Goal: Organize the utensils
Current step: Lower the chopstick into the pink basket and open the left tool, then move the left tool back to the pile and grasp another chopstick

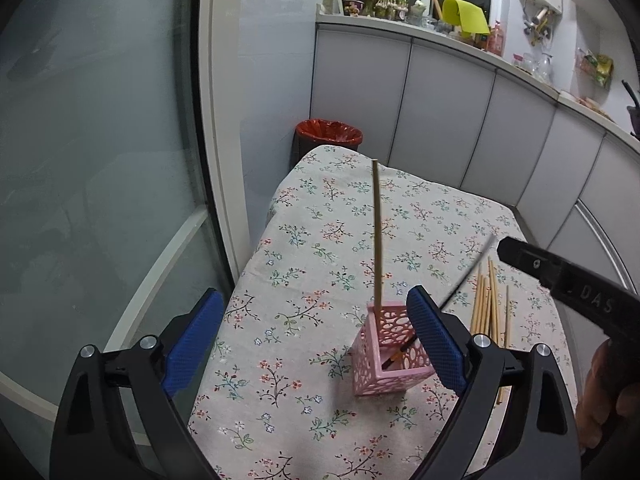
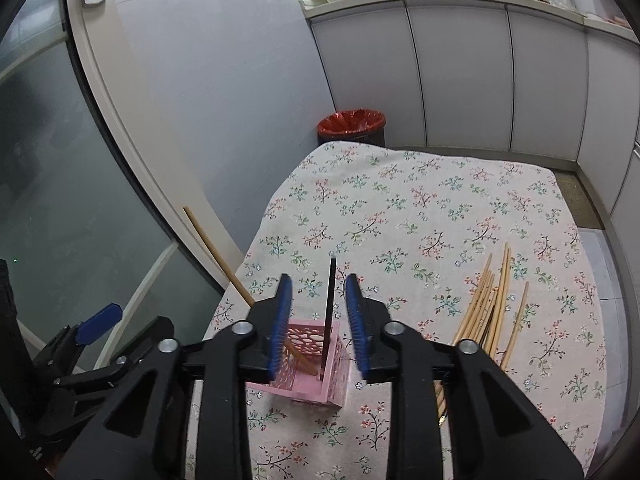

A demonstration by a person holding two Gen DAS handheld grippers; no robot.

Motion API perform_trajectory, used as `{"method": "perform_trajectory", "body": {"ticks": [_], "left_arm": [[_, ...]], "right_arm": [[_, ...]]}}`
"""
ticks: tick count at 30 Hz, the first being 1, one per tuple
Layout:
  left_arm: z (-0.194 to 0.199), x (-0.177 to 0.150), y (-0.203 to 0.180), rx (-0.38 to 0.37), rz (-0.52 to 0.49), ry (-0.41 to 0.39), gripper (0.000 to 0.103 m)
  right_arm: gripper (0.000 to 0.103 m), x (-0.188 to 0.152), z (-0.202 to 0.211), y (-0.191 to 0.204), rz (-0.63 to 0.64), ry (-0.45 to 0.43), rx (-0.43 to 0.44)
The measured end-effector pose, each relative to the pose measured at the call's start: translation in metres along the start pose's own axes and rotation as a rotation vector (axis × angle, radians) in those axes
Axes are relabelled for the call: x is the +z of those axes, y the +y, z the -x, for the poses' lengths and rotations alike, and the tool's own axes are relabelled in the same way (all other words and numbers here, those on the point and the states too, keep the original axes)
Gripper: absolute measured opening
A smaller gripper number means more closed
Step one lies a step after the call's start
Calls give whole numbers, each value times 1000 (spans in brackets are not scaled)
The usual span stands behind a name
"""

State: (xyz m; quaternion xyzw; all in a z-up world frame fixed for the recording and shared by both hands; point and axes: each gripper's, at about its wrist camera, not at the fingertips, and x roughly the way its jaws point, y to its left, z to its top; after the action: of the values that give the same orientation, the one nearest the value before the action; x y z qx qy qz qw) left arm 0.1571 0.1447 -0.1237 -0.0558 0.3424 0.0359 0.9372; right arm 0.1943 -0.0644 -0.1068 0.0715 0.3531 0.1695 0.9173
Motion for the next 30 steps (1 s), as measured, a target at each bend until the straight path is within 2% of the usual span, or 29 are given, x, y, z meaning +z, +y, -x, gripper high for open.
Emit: {"method": "perform_trajectory", "body": {"ticks": [3, 5, 9, 11, 12, 20, 25, 30], "left_arm": [[6, 0, -6, -15, -14, -1, 90], [10, 0, -12, -24, -25, -3, 90], [23, 0, -29, -63, -48, -13, 90], [29, 0, -41, -81, -66, -20, 91], [31, 0, -47, -89, -75, -22, 94], [43, -7, -121, -153, -207, -32, 95], [30, -13, -156, -161, -241, -9, 96], [13, -18, -186, -143, -248, -39, 96]], "right_arm": [[46, 2, 26, -14, -11, -30, -18], [59, 3, 39, -26, -21, -45, -35], [70, 0, 69, -57, -30, -67, -100], [81, -2, 78, -72, -45, -70, -129], [82, -5, 84, -85, -61, -70, -150], [96, -26, 92, -147, -140, -31, -262], [96, -36, 91, -167, -104, -60, -339], [96, -42, 90, -189, -97, -63, -384]]}}
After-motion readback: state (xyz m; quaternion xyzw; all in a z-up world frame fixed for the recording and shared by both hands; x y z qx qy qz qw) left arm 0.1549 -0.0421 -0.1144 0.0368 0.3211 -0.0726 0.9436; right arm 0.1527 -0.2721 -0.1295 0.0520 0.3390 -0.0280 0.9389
